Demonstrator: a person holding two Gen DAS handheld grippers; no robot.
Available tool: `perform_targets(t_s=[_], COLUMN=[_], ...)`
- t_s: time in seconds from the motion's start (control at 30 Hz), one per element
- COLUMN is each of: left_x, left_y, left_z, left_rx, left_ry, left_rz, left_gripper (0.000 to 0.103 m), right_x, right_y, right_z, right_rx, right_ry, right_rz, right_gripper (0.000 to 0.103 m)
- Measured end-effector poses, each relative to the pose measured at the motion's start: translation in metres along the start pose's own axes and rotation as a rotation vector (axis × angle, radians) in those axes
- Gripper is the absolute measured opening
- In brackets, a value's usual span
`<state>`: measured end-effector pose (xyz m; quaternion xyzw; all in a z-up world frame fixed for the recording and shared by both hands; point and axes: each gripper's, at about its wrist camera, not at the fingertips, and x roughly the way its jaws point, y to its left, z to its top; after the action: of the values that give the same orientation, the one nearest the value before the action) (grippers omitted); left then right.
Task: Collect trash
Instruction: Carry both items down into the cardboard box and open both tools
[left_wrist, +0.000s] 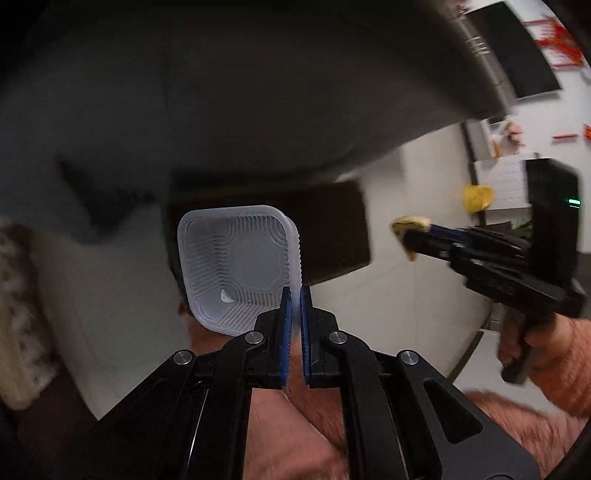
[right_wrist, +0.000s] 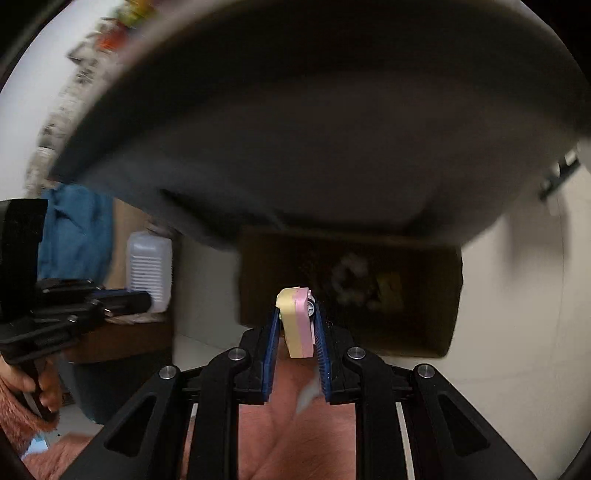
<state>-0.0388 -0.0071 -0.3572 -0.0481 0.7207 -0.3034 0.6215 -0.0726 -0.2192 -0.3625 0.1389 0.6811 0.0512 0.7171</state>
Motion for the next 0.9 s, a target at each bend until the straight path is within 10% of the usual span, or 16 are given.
perform_targets(t_s=[0.13, 0.23, 0.27, 0.47, 0.67, 0.9], left_x=[0.088, 0.142, 0.156, 0.185, 0.111, -0.061], left_y=[0.021, 0.040, 0.045, 0.050, 0.028, -0.038], left_z=[0.014, 0.024, 0.025, 0.015, 0.004, 0.009], left_rx=[-0.070, -0.164, -0.192, -0.249, -0.203, -0.129], left_ry=[0.055, 0.137, 0.160, 0.201, 0.102, -0.214], left_rz=[0.090, 0.194, 0.195, 0.174, 0.223, 0.373], left_gripper=[0.004, 0.067, 0.079, 0.079, 0.079, 0.079], right_x=[0.064, 0.091, 0.098, 0.101, 0.038, -0.110], right_y=[-0.038, -0.062, -0.070, -0.091, -0.076, -0.012], right_z=[0.001, 0.002, 0.002, -0.005, -0.008, 0.015], right_rx=[0.043, 0.086, 0.092, 0.121, 0.121, 0.016], right_ry=[0.046, 0.035, 0.034, 0.063, -0.008, -0.271], right_rz=[-0.078, -0.158, -0.169, -0.186, -0.152, -0.101], right_gripper=[0.022, 0.080, 0.079, 0.078, 0.081, 0.096])
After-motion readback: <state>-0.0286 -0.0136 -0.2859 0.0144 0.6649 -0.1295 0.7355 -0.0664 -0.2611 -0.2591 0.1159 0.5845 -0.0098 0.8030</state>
